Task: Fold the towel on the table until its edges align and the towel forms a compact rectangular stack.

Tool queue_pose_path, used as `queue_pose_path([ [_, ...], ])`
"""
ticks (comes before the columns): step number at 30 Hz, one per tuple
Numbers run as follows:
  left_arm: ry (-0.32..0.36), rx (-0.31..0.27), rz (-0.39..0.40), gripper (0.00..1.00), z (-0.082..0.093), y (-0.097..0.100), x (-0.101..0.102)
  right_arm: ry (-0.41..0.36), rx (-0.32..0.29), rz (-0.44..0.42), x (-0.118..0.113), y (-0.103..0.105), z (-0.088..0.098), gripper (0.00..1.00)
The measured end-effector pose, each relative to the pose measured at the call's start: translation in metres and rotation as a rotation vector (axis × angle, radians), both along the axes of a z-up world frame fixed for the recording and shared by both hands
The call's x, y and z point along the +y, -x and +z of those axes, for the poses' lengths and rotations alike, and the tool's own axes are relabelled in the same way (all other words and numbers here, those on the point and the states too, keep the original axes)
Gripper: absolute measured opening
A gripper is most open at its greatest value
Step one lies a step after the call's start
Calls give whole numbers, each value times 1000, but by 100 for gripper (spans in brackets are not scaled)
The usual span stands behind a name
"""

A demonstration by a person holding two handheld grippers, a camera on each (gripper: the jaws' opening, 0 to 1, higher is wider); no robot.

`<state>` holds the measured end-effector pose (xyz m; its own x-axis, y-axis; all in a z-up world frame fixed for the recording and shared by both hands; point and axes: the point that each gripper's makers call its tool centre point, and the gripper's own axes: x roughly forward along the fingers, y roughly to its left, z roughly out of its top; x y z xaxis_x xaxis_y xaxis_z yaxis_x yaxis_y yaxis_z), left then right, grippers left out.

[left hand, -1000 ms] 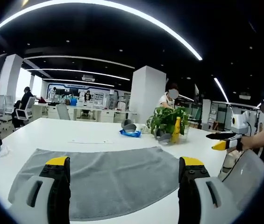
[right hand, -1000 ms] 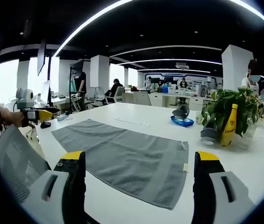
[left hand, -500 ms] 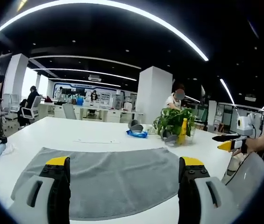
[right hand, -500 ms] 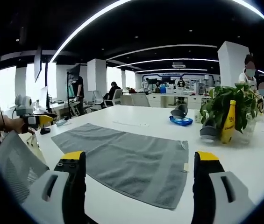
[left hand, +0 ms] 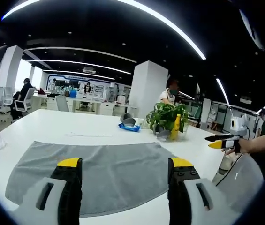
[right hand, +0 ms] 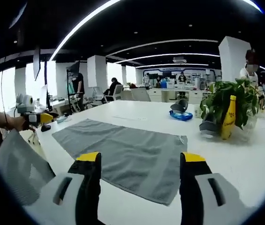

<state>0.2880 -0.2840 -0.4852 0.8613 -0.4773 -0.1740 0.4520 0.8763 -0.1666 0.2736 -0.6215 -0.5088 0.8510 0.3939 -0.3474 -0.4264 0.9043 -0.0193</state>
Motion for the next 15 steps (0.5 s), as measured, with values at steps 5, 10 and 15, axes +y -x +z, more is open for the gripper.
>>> queue_pose_path([
  [5, -65, 13, -62, 53, 1, 4, -11, -2, 62, -17, -19, -10, -14, 50],
  [10, -161, 4, -171, 46, 0, 4, -35, -23, 97, -22, -39, -21, -13, 34],
  [15, -123, -48, -252, 48, 19, -3, -69, 23, 92, -15, -75, -35, -7, 30],
])
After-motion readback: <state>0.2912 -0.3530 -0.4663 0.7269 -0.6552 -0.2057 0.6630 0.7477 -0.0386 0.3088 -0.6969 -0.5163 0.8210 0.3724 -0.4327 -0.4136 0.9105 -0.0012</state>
